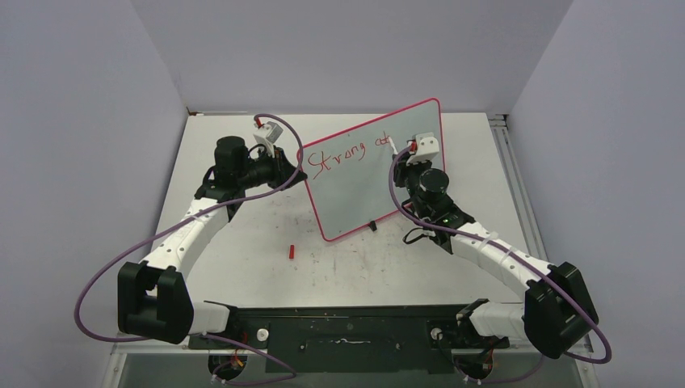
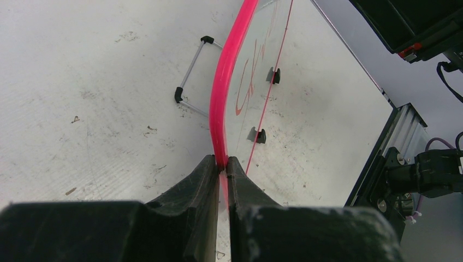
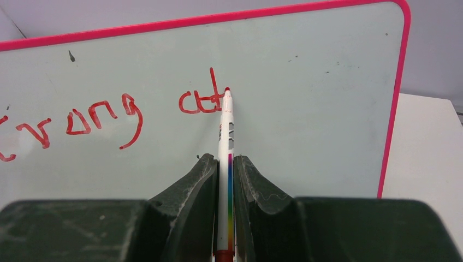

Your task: Write a sentence on the whiteboard

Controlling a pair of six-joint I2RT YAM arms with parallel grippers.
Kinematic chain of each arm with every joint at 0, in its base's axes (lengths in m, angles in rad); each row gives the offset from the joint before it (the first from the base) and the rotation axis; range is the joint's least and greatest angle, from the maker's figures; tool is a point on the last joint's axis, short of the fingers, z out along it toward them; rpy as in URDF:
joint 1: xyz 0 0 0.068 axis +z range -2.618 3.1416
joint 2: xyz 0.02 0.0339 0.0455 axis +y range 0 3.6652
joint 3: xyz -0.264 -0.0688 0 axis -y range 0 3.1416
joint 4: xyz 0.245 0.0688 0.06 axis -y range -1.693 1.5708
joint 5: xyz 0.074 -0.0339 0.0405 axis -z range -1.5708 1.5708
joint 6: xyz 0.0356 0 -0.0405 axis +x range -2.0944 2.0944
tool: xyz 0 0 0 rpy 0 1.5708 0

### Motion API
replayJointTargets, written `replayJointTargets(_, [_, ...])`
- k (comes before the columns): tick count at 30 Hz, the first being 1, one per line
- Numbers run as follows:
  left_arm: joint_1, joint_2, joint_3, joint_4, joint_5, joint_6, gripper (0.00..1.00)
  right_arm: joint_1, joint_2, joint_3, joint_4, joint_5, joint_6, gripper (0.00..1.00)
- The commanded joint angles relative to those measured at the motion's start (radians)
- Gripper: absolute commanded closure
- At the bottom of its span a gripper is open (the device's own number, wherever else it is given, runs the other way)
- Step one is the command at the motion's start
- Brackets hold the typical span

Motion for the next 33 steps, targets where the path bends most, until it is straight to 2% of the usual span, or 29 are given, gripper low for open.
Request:
replayJointTargets(1, [-0.004,-0.038,0.015,-0.007,0.000,0.007,1.00,-0.007,-0.032,0.028,0.048,0.013,-0.011,0.95])
replayJointTargets(11, [-0.002,-0.035,0.023,-0.028,-0.016,0.018,1.00,-0.004,-0.182,0.032,-0.063,0.052,-0.019,0.95])
replayJointTargets(33, [0.030,-0.024,0.063,-0.111,0.060,0.064,1.00,-0.026,-0.277,0.073,-0.329,0.000,-0.003,0.95])
